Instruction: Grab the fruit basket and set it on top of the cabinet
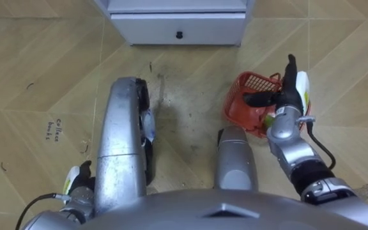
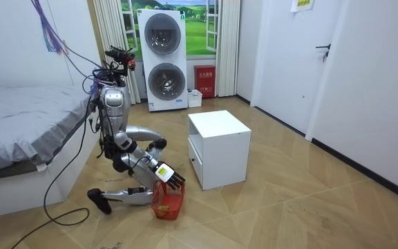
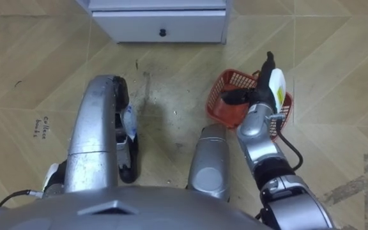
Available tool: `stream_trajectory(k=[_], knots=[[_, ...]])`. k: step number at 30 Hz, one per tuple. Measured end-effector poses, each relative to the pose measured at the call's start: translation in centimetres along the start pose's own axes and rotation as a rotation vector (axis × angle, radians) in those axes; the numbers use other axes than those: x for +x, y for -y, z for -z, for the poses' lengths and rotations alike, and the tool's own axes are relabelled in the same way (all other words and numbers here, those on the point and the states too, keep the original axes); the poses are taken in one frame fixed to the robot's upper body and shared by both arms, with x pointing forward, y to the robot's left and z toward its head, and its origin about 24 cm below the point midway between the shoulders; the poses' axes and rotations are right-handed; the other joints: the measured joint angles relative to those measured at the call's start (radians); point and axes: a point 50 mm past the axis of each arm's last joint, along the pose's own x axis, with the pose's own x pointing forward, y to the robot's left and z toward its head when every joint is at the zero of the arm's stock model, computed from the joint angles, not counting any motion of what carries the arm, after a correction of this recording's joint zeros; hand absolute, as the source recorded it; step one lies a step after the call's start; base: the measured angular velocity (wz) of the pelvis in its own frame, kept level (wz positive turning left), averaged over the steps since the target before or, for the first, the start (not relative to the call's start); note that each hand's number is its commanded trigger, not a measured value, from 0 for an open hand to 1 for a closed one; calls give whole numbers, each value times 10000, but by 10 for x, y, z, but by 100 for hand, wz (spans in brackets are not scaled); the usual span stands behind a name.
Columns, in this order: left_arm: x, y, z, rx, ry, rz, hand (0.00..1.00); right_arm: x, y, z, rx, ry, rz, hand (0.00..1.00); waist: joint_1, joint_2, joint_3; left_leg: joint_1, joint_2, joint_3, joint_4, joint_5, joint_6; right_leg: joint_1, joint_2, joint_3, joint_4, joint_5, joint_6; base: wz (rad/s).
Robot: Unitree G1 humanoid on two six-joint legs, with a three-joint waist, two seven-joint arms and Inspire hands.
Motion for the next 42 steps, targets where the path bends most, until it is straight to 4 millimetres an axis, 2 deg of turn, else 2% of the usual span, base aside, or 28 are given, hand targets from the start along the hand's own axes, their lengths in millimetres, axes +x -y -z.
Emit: stream_trajectory(k=[2,7,9,10,11,14,19,22,27,29,42], knots=[[-1,0,3,31,-117,-1,0,-1,-2,3,167,-173,-211,0,-112,23,-5,2,-4,-20,7,2,-4,-1,8,5,1,0,0,0],[-1,1,4,16,-158,10,0,-3,-4,7,693,-582,-375,0,-111,57,-16,-32,-4,-83,7,5,-10,-106,123,7,0,0,0,-1],[-1,1,4,17,-167,21,0,-3,-4,10,910,-839,-442,0,-112,85,-32,-78,0,-87,5,39,-79,-113,137,9,0,0,1,0],[-1,2,4,-8,-174,29,0,-3,-4,13,1004,-1054,-489,37,-107,103,-30,-114,1,-91,5,84,-161,-126,144,4,-1,1,1,0],[-1,2,4,-131,-212,19,0,-4,-5,17,1152,-1299,-529,100,-94,119,-30,-118,1,-97,9,95,-177,-133,157,4,-4,1,1,0],[-1,3,4,-460,-307,7,0,-6,-6,26,1456,-1857,-547,100,-65,165,-29,-163,-6,-70,75,291,-126,-126,164,31,-7,1,1,-1],[-2,4,4,-532,-337,29,0,-8,-6,37,1600,-2454,-660,100,-49,243,-46,-147,-12,-44,68,294,-125,-87,171,10,-7,1,1,0],[-2,5,5,-531,-361,31,0,-9,-8,40,1535,-2616,-763,100,-50,260,-44,-151,-151,-87,156,463,-89,29,152,-5,-46,2,2,0],[-2,5,5,-563,-429,37,0,-9,-9,41,1558,-2791,-918,100,-50,266,-45,-143,-175,-216,207,464,-90,9,171,-5,-45,2,2,-1],[-2,5,4,-798,-475,7,0,-7,-7,41,1640,-2831,-863,100,-50,261,-43,-163,-308,-200,240,464,-90,61,164,31,-46,2,2,-4],[-1,5,-1,-890,-296,261,0,-4,-13,36,2131,-2997,-1236,100,-44,211,-16,-244,-317,-257,371,469,-91,124,143,-5,-67,2,3,1]])
